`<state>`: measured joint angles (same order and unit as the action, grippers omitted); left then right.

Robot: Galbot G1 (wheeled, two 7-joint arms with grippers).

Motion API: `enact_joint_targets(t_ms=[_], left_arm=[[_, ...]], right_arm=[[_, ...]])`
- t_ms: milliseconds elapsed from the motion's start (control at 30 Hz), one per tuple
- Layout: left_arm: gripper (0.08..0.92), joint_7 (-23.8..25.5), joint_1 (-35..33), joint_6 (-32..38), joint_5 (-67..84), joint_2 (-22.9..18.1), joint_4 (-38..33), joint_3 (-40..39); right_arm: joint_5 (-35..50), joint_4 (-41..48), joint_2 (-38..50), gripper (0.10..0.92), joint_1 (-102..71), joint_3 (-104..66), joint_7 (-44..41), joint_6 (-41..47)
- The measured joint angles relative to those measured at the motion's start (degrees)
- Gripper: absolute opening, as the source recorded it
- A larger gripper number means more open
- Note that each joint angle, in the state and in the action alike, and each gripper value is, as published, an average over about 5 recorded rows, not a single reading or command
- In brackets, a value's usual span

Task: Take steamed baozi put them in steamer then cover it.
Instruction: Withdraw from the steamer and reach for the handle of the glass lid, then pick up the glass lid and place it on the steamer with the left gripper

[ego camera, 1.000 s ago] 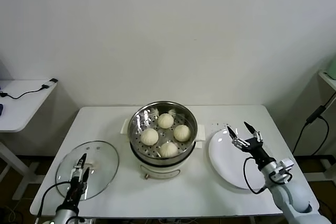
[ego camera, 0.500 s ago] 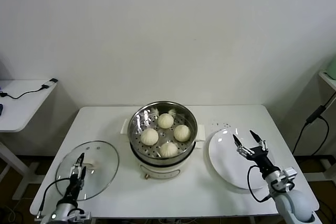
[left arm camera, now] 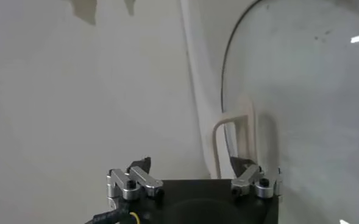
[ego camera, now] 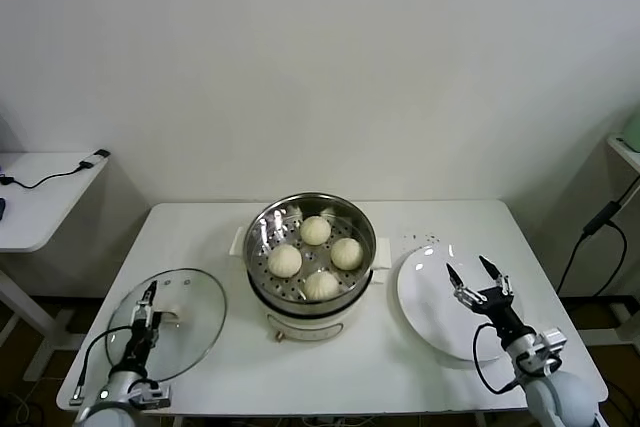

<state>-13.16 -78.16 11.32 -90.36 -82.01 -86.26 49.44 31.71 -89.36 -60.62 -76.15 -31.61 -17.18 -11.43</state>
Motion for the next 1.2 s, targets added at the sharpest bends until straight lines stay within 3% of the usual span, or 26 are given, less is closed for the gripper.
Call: enact_joint_targets(t_ms=[167, 833, 933, 1200], left_arm=[[0.77, -0.8, 0.5, 0.8, 1.2, 0.4, 0.8, -0.3], [0.195, -2.9, 1.7, 4.0, 4.8, 1.1, 4.5, -0.9], [0.149, -2.9, 1.4, 4.0, 5.5, 1.3, 4.1, -1.0], [0.147, -2.2, -1.0, 2.8, 9.1, 2.4, -0.7, -1.4]], right_arm=[[-0.7, 0.6, -0.4, 0.823, 0.0, -0.2, -0.4, -0.3], [-3.3, 2.3, -2.1, 0.823, 0.1, -0.8, -1.8, -1.2], [-3.6, 2.4, -2.2, 0.823, 0.2, -0.9, -2.0, -1.3], [-4.1, 2.9, -2.1, 0.823, 0.3, -1.3, -2.2, -1.5]])
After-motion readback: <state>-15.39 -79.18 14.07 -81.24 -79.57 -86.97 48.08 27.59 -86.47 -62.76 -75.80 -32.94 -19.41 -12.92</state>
